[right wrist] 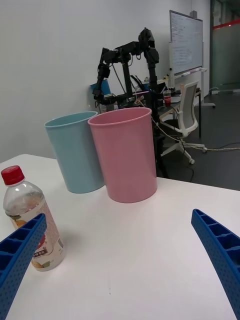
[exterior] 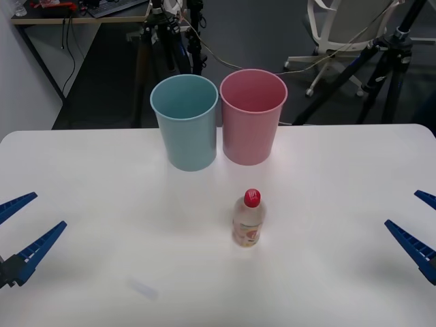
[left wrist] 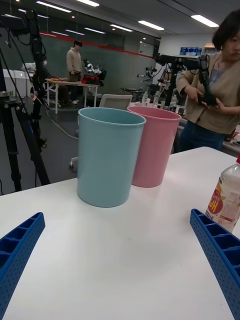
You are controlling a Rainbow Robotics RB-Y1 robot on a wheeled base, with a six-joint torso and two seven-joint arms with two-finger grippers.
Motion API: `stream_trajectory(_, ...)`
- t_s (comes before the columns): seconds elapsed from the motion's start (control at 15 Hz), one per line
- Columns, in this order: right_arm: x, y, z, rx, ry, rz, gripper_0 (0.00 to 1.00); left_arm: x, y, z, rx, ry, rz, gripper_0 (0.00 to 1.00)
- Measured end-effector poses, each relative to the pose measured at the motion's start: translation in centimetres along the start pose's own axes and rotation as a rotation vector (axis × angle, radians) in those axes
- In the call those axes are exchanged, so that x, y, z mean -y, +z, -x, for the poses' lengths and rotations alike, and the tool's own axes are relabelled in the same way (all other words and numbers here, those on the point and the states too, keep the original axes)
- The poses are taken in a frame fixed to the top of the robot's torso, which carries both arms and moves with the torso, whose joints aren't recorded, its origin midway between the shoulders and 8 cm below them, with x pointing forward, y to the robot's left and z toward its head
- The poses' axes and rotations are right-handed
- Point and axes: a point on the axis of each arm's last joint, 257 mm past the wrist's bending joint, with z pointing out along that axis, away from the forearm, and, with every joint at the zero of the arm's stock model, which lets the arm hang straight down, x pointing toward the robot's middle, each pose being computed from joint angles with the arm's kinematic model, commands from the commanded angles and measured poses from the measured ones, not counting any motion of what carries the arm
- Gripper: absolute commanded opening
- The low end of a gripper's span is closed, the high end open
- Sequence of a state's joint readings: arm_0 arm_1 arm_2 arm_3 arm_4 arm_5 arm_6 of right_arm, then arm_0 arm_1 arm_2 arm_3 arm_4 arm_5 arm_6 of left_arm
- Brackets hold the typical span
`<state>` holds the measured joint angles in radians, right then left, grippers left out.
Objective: Grasp the object on the table and drop it into the matching bin: aluminum can to the light blue bin, PET bottle to the pink bin.
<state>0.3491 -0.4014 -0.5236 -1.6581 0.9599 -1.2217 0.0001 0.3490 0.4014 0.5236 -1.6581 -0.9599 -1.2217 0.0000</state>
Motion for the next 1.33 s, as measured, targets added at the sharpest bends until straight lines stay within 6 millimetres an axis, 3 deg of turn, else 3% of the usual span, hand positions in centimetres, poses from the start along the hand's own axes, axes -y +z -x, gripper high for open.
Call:
stream_trajectory(0.47, 0.7, 1.1, 1.5, 0.024, -0.042, 0.014, 1.0, 0.0, 0.0, 0.0, 0.0, 0.0, 0.0, 1.0)
stream_trajectory(0.73, -0.1, 0.8, 0.2, -0.023, -0.065, 0.042, 1.0, 0.0, 0.0, 0.0, 0.0, 0.0, 0.0, 1.0)
stream_trajectory(0.93, -1.6, 0.5, -1.2, -0.049, -0.154, 0.097, 1.0, 0.0, 0.0, 0.0, 0.0, 0.0, 0.0, 1.0)
stream_trajectory(1.33, -4.6, -0.3, -3.3, -0.08, -0.163, 0.246, 1.0, 0.0, 0.0, 0.0, 0.0, 0.0, 0.0, 1.0)
